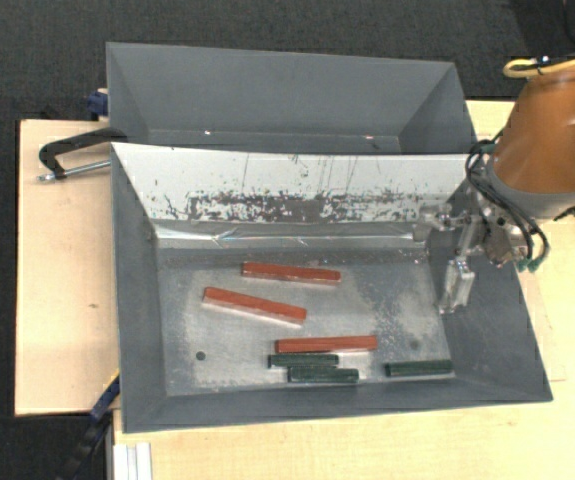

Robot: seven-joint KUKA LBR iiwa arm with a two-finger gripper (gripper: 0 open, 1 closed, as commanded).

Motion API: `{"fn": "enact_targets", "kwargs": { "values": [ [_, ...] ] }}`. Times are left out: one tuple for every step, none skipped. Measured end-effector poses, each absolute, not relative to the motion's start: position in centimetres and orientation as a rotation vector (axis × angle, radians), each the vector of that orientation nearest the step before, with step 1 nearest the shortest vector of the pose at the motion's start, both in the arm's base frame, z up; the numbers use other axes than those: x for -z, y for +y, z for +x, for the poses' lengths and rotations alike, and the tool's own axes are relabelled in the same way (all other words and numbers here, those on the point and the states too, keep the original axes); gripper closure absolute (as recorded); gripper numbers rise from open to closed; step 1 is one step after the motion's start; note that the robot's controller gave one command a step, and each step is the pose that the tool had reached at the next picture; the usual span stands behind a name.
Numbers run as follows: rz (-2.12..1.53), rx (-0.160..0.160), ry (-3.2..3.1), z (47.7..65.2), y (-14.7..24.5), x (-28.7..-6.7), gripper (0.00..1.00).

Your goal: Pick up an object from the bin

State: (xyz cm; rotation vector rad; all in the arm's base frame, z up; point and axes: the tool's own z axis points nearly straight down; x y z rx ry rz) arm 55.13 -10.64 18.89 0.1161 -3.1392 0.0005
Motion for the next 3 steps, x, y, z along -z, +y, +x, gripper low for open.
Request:
{"fn": "enact_targets", "kwargs": {
  "values": [
    [0.127,0.001,-3.148,53.8,-9.7,-14.2,0.00],
    [0.426,0.001,-3.114,54.2,-4.7,-8.7,0.00],
    [0.421,0.003,-3.114,54.7,-2.7,-8.3,0.00]
  ]
}}
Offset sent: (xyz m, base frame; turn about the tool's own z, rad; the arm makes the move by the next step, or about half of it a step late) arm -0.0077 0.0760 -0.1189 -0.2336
